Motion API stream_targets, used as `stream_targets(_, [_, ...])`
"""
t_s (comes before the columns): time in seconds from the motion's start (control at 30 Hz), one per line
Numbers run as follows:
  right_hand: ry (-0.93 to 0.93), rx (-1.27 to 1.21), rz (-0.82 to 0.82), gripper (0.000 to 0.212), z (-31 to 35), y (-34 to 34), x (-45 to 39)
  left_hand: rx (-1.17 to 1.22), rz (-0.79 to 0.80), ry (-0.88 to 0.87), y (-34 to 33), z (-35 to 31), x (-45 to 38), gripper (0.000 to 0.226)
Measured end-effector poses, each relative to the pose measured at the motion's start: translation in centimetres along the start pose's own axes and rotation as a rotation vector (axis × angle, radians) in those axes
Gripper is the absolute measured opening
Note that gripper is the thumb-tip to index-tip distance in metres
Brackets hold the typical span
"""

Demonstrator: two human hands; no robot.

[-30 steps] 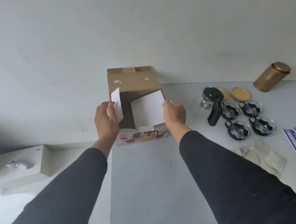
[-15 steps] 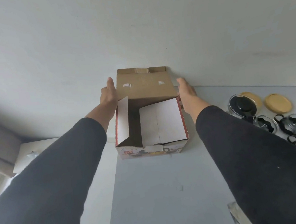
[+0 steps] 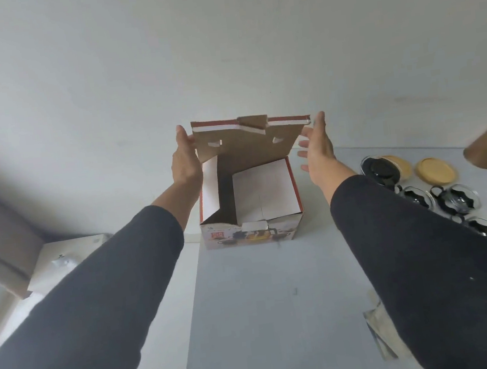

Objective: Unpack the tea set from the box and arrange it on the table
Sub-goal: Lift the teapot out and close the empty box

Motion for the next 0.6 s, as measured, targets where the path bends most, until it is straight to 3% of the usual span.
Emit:
stream_targets(0.13, [-0.007,0.025,0.030,0.054,-1.8,2.1,3.9,-0.112,0.046,-0.080,2.1,1.8,3.5,0.046])
stream_targets(0.3, [0.181,0.286,0.064,0.026,-5.7,3.7,6.6,-0.223,0.184,-0.119,5.5,4.8,6.7,0.032])
stream_targets(0.4, [0.248,0.468,0.054,0.029,-7.2,3.9,7.4,-0.382,0.232,-0.217,5.9,6.1,8.1,0.027])
stream_targets(0.6, [0.314,0.710,-0.032,0.041,-7.6,3.4,8.1,-0.615,0.145,-0.387,5.8,6.7,8.1,0.027])
Point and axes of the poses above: each hand's wrist, its own x-axis away from the middle knuckle, its own y-axis out of the back of the hand, z = x × y, the point moved 2 cm from there along -x, towards the middle knuckle, and after that the axes turned 1 degree about -z, right-handed, at the moved point
